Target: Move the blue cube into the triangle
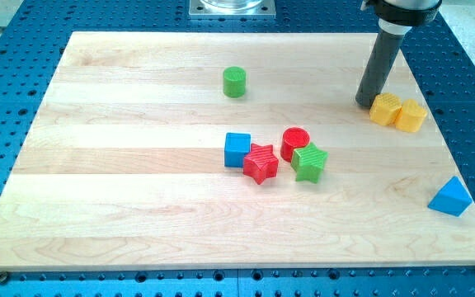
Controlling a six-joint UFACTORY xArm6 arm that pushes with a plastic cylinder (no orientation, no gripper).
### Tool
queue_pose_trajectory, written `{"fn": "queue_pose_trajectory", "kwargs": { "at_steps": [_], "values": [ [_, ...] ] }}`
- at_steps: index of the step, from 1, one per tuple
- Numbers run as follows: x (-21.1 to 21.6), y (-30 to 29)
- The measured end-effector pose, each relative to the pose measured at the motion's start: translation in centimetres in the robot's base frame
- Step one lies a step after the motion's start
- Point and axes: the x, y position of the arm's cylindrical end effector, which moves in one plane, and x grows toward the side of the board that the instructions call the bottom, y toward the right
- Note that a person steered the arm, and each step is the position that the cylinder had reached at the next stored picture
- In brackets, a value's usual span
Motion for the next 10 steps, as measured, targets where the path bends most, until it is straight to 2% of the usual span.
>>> {"fn": "queue_pose_trajectory", "kwargs": {
  "at_steps": [1, 3, 6, 7, 8, 10],
  "values": [
    [0.0, -0.2],
    [6.4, -6.6],
    [6.0, -8.2],
    [3.3, -9.8],
    [2.6, -14.1],
    [7.6, -21.0]
  ]
}}
